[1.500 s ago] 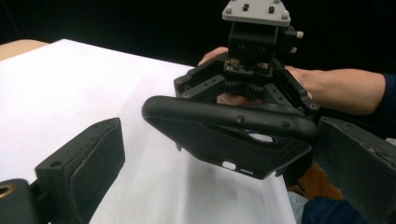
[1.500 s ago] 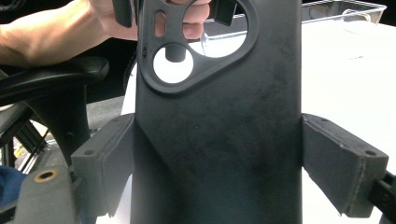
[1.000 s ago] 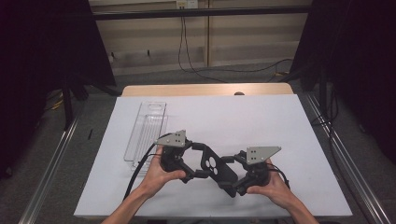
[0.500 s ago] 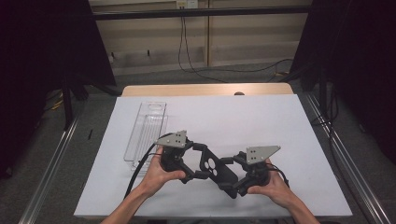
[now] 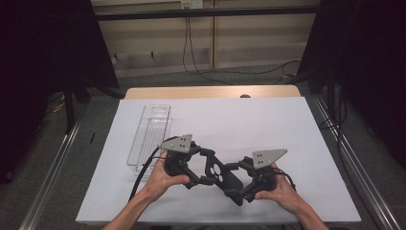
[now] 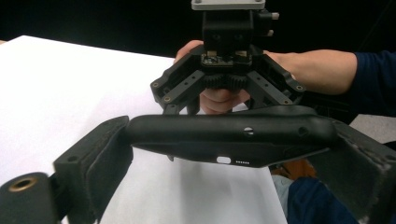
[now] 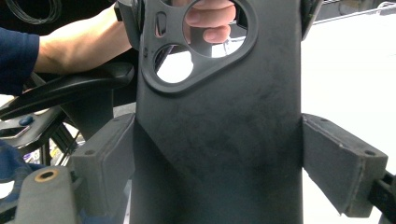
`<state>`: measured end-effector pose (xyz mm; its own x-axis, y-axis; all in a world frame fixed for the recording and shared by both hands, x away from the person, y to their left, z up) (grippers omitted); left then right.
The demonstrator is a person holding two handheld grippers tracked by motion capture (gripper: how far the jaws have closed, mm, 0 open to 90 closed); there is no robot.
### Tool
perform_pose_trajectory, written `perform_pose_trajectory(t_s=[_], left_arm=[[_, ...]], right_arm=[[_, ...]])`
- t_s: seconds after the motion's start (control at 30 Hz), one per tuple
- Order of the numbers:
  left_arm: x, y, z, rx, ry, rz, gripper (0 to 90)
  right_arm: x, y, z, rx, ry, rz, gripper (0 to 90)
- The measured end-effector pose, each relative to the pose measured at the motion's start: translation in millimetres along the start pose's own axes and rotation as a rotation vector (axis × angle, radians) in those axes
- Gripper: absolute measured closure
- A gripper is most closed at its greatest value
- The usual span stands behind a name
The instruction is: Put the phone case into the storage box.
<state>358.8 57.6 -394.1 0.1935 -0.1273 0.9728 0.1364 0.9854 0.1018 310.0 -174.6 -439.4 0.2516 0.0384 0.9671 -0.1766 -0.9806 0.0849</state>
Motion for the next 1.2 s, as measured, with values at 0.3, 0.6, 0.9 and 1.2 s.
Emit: perform_pose_trajectory(t_s=[0.3,0.6,0.9,1.2], left_arm=[[0.1,-0.3,1.1,-0.021,-0.007,-0.007,10.3],[0.9,-1.0,1.6,-0.022,-0.007,-0.026,11.3],[5.3,-2.8,1.0,-0.038,0.006,-0.079,11.7],[7.0,-2.6,1.1,-0.037,0.0,-0.109,13.0]], right_arm=[[-0.8,-1.1,-1.0,0.013,-0.006,-0.003,14.6],[-1.9,-2.1,-0.8,0.021,-0.007,-0.011,14.6],[-2.1,-2.4,-1.2,0.026,-0.006,-0.013,14.6],[-2.9,-3.5,-1.2,0.023,0.008,-0.019,14.6]])
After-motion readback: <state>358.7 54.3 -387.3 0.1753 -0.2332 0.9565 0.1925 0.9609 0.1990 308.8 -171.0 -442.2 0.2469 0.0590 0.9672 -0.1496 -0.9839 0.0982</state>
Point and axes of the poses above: each handheld gripper's, and its own axes: y roughly backward along the jaws, x roughly out of its top, z roughly to its right, the point moved 2 cm from there along -y, roughly forward along the jaws, and after that the axes turned 11 degrees about z, right-handed, at the moved point
